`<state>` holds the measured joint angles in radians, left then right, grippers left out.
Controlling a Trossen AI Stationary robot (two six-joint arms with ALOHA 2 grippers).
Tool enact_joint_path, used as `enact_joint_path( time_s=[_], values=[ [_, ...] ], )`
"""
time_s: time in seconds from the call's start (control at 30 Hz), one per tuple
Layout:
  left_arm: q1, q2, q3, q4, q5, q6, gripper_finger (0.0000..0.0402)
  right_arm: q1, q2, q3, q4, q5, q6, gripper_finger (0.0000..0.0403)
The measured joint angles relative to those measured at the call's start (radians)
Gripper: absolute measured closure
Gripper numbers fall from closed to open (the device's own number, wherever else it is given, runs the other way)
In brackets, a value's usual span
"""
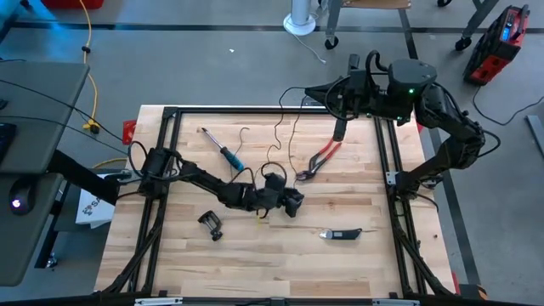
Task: Coil cords
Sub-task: Uncoil the black wire from the black spool
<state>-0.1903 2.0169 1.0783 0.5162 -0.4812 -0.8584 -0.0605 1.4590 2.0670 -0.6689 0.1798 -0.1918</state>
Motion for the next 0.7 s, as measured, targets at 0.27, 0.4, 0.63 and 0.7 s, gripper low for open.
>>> enact_joint_path(
  time_s=[0.27,0.4,0.63,0.7],
  values=[
    [0.021,0.000,0.035,-0.107,0.121,0.058,0.0214,0.000,0.000,0.000,0.001,-0.002,-0.017,0.0403],
    [0.002,-0.002,0.036,-0.146,0.136,0.025,0.0236,0.000,0.000,0.000,0.002,-0.002,-0.019,0.0403],
    [0.012,-0.002,0.036,-0.128,0.081,0.007,0.0254,0.000,0.000,0.000,0.002,-0.005,-0.019,0.0403],
    [0.018,-0.002,0.035,-0.133,0.077,0.026,0.0255,0.000,0.000,0.000,0.002,-0.005,-0.019,0.0403]
  ],
)
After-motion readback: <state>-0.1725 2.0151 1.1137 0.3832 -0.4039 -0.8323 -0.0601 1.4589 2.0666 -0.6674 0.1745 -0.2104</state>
